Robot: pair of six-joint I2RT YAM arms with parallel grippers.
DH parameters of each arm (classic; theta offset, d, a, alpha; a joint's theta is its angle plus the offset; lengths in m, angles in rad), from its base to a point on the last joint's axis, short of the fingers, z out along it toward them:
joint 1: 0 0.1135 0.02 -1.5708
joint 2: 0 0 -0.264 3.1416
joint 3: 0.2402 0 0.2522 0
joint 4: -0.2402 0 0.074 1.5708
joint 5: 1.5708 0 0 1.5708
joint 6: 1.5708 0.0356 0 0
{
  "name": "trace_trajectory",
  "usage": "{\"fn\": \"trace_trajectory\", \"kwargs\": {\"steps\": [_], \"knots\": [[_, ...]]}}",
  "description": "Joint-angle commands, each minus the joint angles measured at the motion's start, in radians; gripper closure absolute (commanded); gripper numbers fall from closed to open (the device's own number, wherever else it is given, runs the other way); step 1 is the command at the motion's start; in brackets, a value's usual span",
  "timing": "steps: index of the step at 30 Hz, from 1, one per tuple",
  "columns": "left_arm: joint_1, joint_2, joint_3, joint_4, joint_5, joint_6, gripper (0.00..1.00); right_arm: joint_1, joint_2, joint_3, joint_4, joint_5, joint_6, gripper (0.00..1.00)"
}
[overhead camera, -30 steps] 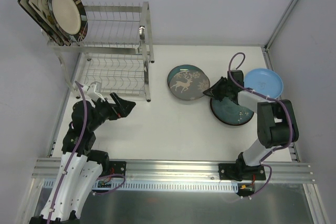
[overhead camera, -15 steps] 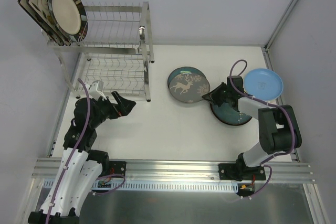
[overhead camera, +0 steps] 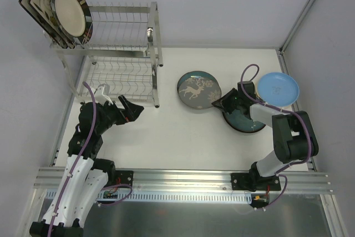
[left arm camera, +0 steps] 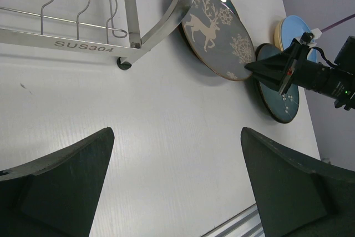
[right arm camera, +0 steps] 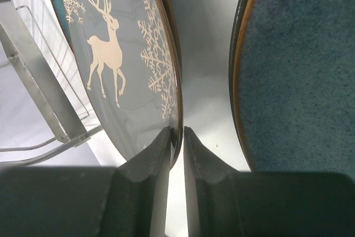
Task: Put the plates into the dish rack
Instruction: Grab a plate with the right arm
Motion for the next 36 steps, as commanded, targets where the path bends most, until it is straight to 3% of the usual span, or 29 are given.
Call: {"fn": "trace_trajectory", "kwargs": {"steps": [1, 17, 23, 32, 36], "knots": [[-0.004, 0.003, 0.004, 0.048, 0.000, 0.017, 0.01, 0.011, 0.015, -0.021, 0.027, 0.027, 0.024, 0.82], [-0.004, 0.000, 0.008, 0.054, 0.000, 0.017, 0.01, 0.017, 0.055, 0.032, 0.016, 0.049, 0.030, 0.82], [-0.004, -0.002, 0.013, 0.053, 0.015, 0.012, 0.01, 0.018, 0.066, 0.052, 0.013, 0.055, 0.029, 0.99], [-0.009, 0.067, 0.074, 0.062, 0.081, -0.051, 0.01, 0.012, 0.003, 0.103, -0.008, 0.032, 0.021, 0.99], [-0.069, 0.130, 0.115, 0.092, 0.071, -0.092, 0.01, -0.003, -0.017, 0.138, -0.031, 0.017, 0.019, 0.99]]}}
